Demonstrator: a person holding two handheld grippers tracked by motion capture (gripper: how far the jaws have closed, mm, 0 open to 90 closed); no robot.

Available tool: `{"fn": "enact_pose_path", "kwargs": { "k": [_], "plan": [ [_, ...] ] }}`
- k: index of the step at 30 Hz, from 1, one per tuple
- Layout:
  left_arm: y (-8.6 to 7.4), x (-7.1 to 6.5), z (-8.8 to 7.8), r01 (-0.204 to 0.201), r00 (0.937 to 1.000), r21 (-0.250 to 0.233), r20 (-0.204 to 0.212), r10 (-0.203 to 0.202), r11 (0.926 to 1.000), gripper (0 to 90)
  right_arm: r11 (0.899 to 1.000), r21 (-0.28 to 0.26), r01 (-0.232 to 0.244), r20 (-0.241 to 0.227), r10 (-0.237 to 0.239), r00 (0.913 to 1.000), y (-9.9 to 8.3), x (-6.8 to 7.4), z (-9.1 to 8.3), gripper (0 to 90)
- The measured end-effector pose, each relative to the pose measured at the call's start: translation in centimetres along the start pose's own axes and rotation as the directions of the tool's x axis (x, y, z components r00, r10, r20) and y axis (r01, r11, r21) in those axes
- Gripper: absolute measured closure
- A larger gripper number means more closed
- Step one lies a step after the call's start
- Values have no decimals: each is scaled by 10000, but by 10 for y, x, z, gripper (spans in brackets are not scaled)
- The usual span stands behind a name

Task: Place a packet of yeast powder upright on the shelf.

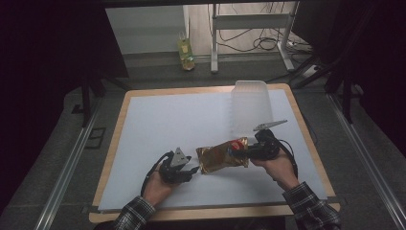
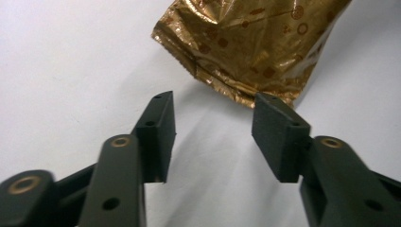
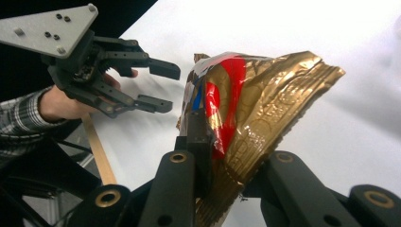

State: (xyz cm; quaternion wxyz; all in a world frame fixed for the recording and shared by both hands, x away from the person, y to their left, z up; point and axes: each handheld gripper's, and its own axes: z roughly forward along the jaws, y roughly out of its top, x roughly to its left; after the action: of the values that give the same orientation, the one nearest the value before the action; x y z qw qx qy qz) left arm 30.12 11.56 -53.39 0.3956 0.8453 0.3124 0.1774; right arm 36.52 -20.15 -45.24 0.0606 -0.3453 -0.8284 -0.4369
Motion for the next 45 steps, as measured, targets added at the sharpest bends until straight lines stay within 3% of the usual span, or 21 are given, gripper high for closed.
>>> {"fn": "enact_pose_path", "kwargs": {
  "k": [6, 11, 15, 22, 28, 34, 44, 45],
  "plan": [
    [-1, 0, 1, -210, 9998, -62, 12, 210, 9998, 266, 9970, 151, 753, 248, -757, 9968, 9, 2, -10, 791],
    [-1, 0, 1, -235, 9997, -114, 40, 235, 9997, 164, 9921, 285, 1218, 368, -1228, 9917, 15, 3, -16, 793],
    [-1, 0, 0, -303, 9995, -87, -29, 302, 9995, 95, 9810, 442, 1892, 551, -1915, 9800, 23, 5, -21, 795],
    [0, 1, 0, -216, 9998, -147, 52, 217, 9997, 59, 9656, 637, 2521, 609, -2559, 9648, 32, 8, -25, 795],
    [-1, 1, 0, -436, 9990, -253, 34, 437, 9987, 41, 9546, 666, 2905, 842, -2955, 9516, 42, 8, -32, 796],
    [-2, 2, 0, -603, 9982, -485, -29, 603, 9970, 20, 9333, 757, 3511, 844, -3569, 9303, 57, 7, -45, 797],
    [-3, 2, 0, -698, 9976, -556, -43, 697, 9960, 18, 9154, 917, 3919, 907, -3996, 9122, 70, 7, -60, 797],
    [-3, 2, -1, -704, 9975, -582, -57, 702, 9958, 17, 9105, 918, 4032, 882, -4108, 9075, 72, 7, -61, 797]
  ]
}}
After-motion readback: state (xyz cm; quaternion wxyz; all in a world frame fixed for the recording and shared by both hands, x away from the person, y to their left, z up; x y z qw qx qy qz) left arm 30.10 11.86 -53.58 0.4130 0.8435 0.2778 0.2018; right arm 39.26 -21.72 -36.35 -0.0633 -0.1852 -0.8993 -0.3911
